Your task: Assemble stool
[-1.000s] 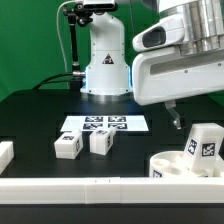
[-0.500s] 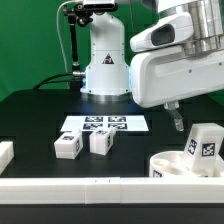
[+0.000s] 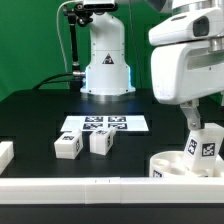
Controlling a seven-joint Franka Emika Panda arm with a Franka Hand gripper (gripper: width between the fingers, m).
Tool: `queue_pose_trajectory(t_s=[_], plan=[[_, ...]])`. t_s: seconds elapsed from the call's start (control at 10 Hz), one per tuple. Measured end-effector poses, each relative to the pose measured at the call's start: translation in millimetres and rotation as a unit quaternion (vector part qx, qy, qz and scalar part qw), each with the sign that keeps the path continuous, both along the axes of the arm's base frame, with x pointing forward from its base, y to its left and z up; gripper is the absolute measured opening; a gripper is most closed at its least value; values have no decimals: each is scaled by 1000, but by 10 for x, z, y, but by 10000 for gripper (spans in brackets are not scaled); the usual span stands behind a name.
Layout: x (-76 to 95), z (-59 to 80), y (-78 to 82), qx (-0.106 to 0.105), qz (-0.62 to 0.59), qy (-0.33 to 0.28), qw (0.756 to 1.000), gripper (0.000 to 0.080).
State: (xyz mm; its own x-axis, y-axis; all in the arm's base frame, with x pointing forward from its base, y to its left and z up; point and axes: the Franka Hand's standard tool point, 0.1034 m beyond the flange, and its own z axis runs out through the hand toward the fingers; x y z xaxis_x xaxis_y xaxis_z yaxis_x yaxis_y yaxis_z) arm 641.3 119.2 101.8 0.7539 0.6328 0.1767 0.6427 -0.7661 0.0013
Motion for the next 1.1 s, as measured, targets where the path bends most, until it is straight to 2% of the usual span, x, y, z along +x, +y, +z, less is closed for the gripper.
queue_pose_trajectory(t_s=[0.2, 0.7, 0.8, 0.9, 1.1], plan=[[-12, -6, 28, -12, 70, -8, 997, 649], [-7, -25, -37, -34, 204, -22, 978, 649], [-7, -35, -45, -42, 234, -24, 971, 649], [-1, -64, -31, -62, 301, -28, 951, 649], [-18, -120, -10, -71, 344, -34, 936, 649]])
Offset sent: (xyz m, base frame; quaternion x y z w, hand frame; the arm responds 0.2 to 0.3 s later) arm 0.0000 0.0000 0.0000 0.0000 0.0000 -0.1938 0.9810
